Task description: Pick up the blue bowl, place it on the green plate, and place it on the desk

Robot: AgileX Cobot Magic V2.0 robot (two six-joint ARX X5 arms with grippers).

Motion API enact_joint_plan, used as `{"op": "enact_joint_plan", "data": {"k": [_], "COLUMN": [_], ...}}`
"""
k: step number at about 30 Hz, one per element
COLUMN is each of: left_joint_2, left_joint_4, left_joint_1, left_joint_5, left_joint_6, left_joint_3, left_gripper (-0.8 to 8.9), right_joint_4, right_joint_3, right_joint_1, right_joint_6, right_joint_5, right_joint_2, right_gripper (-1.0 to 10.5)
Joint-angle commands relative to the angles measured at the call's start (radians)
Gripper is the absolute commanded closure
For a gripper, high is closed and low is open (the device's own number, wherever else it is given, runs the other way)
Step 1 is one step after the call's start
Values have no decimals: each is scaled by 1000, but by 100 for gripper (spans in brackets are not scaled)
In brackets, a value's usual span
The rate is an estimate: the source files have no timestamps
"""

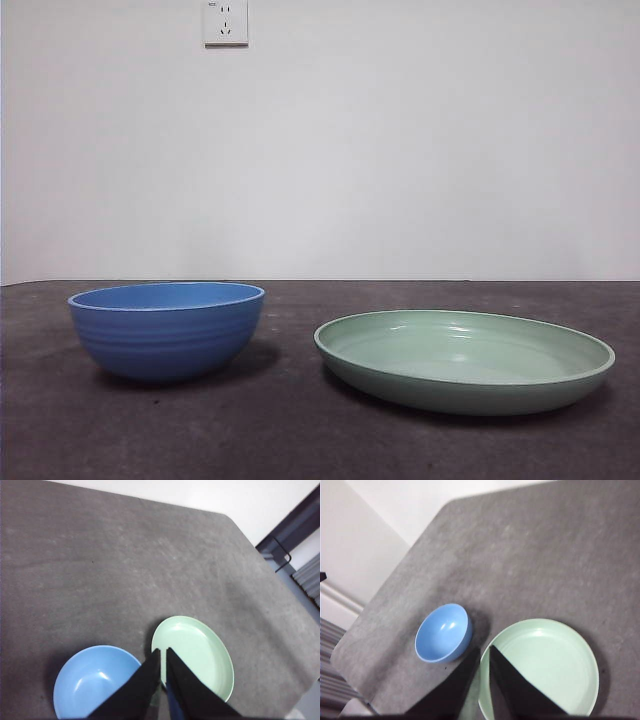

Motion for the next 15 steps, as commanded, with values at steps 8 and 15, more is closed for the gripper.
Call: {"op": "enact_joint_plan", "data": {"k": [8,15], "left_joint_2": [25,25], "left_joint_4": [-35,-31], "left_joint_1": [-9,-9], "left_joint_5": [12,12], "left_joint_6": [36,36], "left_joint_3": [22,22], "left_gripper": [781,345], "right_joint_4": [-4,-17], "right_joint_3": [18,18], "right_joint_1": [4,4], "right_joint_6": [-101,-99], "right_joint_5": [8,8], "right_joint_2": [17,17], "right_gripper": [915,390]}}
